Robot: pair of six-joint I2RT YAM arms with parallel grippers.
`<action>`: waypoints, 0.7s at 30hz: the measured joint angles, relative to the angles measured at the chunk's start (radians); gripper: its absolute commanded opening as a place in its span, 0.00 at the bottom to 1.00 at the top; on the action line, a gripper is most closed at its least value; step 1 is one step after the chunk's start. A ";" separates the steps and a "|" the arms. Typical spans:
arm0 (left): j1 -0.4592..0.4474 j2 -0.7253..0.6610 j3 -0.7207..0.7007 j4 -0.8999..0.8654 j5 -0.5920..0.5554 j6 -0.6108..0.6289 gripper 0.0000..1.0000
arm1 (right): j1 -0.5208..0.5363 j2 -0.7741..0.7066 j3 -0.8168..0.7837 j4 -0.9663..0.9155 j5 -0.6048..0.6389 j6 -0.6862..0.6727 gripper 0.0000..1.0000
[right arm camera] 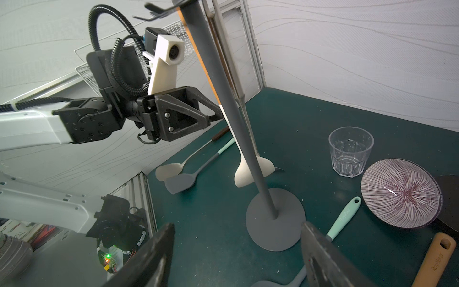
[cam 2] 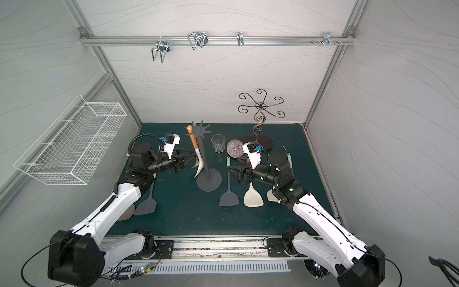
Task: Take the spatula off the kitchen utensil rack
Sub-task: Take off the spatula from the rack.
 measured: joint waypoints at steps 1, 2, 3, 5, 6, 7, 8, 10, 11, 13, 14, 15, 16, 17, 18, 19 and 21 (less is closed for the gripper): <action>0.002 0.015 0.000 0.008 0.008 0.000 0.43 | 0.000 0.001 0.007 -0.005 0.003 -0.002 0.80; 0.004 0.029 0.000 0.015 0.013 0.001 0.43 | 0.000 0.002 0.013 -0.007 0.004 -0.005 0.80; 0.005 0.039 0.000 0.021 0.016 0.002 0.44 | 0.000 0.005 0.019 -0.013 0.006 -0.007 0.80; 0.007 0.050 0.000 0.030 0.018 0.003 0.48 | 0.000 0.011 0.027 -0.020 0.009 -0.013 0.80; 0.007 0.053 0.000 0.040 0.021 0.005 0.50 | 0.000 0.014 0.029 -0.026 0.010 -0.015 0.80; 0.008 0.057 0.000 0.051 0.024 0.008 0.51 | 0.000 0.017 0.030 -0.030 0.011 -0.017 0.80; 0.008 0.064 0.001 0.064 0.028 0.012 0.52 | 0.000 0.019 0.030 -0.034 0.011 -0.018 0.80; 0.010 0.090 0.008 0.080 0.039 0.020 0.53 | 0.000 0.024 0.031 -0.040 0.011 -0.019 0.80; 0.011 0.111 0.015 0.089 0.048 0.021 0.54 | 0.000 0.026 0.031 -0.042 0.013 -0.021 0.80; 0.011 0.148 0.020 0.115 0.065 0.020 0.54 | 0.000 0.031 0.036 -0.051 0.014 -0.024 0.80; 0.011 0.162 0.021 0.127 0.074 0.019 0.54 | 0.000 0.035 0.039 -0.053 0.016 -0.026 0.80; 0.011 0.173 0.021 0.135 0.080 0.018 0.54 | 0.000 0.038 0.042 -0.055 0.018 -0.027 0.80; 0.011 0.178 0.020 0.141 0.084 0.018 0.54 | 0.000 0.041 0.042 -0.055 0.019 -0.031 0.80; 0.011 0.179 0.021 0.147 0.088 0.017 0.54 | -0.001 0.044 0.042 -0.056 0.021 -0.034 0.80; 0.011 0.179 0.020 0.158 0.094 0.017 0.53 | -0.001 0.048 0.042 -0.057 0.023 -0.036 0.80; 0.011 0.179 0.020 0.169 0.099 0.016 0.54 | -0.001 0.052 0.042 -0.057 0.026 -0.040 0.80; 0.011 0.179 0.021 0.187 0.107 0.016 0.53 | -0.001 0.060 0.042 -0.061 0.029 -0.044 0.80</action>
